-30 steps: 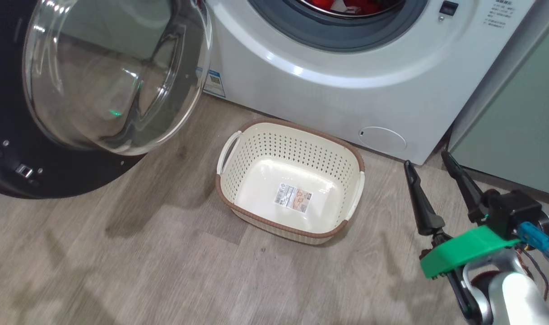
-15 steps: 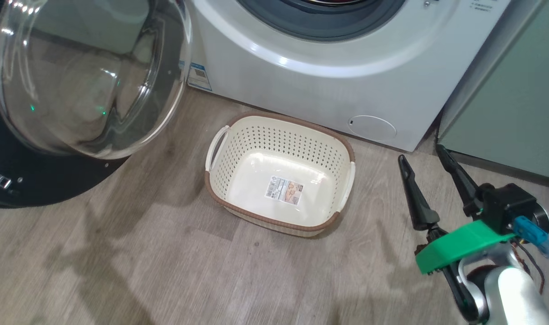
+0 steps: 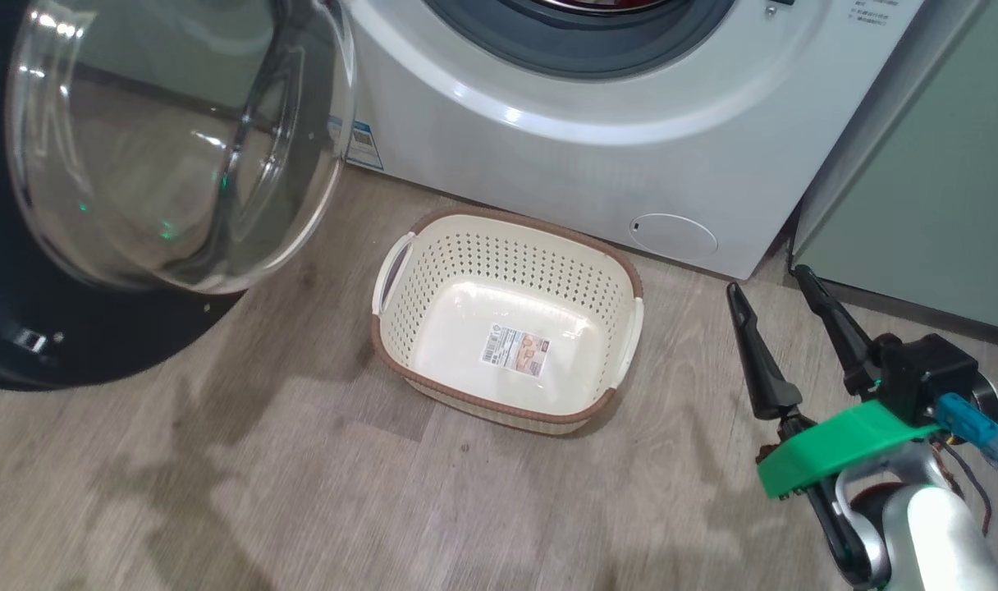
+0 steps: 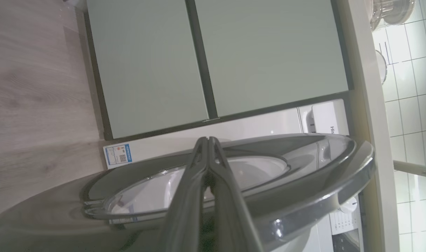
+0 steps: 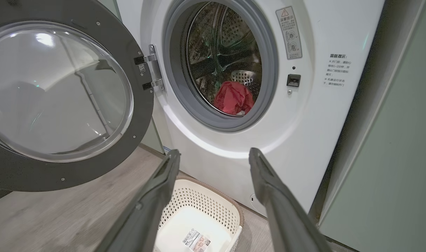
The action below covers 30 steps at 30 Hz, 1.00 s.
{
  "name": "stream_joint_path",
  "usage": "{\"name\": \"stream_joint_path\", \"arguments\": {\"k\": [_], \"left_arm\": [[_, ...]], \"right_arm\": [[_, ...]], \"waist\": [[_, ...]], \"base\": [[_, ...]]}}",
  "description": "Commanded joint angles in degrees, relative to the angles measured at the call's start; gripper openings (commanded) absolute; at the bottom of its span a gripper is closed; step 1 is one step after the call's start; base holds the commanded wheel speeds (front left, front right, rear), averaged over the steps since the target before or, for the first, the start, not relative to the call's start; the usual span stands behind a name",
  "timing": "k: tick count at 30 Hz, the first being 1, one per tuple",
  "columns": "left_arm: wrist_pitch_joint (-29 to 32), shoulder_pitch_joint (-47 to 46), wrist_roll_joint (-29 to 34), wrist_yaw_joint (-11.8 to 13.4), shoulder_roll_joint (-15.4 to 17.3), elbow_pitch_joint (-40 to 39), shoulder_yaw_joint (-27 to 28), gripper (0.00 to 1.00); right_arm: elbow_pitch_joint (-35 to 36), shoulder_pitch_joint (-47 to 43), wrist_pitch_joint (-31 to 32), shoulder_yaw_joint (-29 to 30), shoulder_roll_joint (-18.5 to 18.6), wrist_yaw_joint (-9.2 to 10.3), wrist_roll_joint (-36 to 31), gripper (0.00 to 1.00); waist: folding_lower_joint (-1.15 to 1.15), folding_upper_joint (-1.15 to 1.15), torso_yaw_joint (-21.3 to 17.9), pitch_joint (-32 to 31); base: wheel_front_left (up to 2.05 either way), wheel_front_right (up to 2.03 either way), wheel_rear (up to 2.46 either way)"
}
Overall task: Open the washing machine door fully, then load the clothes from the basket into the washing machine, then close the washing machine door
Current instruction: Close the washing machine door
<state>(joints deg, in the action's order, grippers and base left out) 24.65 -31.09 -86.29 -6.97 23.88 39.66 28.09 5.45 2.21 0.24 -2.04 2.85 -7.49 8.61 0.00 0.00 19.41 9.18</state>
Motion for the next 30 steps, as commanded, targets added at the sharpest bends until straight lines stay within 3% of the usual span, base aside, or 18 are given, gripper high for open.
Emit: {"name": "stream_joint_path", "arguments": {"k": [1, 15, 24, 30], "left_arm": [[1.32, 0.41, -0.25, -0.49, 2.27, -2.83, 0.86, 0.0], [9.08, 17.03, -7.2, -0.51, -9.05, -27.24, 2.03, 0.0], [10.89, 24.35, -7.73, -0.51, -15.68, -39.28, 1.43, 0.0], [12.47, 26.28, -7.3, -0.51, -17.71, -44.1, -0.71, 0.0]], "right_arm": [[1.87, 2.21, -0.65, -1.33, 0.03, 0.0, 0.22, 1.0], [1.71, 2.38, -1.85, -1.8, 0.03, 0.0, 1.13, 1.0], [0.23, 2.66, -4.01, -1.51, 0.03, 0.0, 2.73, 1.0], [-0.99, 3.24, -5.5, -2.07, 0.03, 0.0, 3.73, 1.0]], "waist": [[0.0, 0.0, 0.02, -0.12], [0.0, 0.0, -2.58, -0.04], [0.0, 0.0, -7.15, 0.1], [0.0, 0.0, -11.52, 0.67]], "base": [[0.0, 0.0, 0.0], [0.0, 0.0, 0.0], [0.0, 0.0, 0.0], [0.0, 0.0, 0.0]]}}
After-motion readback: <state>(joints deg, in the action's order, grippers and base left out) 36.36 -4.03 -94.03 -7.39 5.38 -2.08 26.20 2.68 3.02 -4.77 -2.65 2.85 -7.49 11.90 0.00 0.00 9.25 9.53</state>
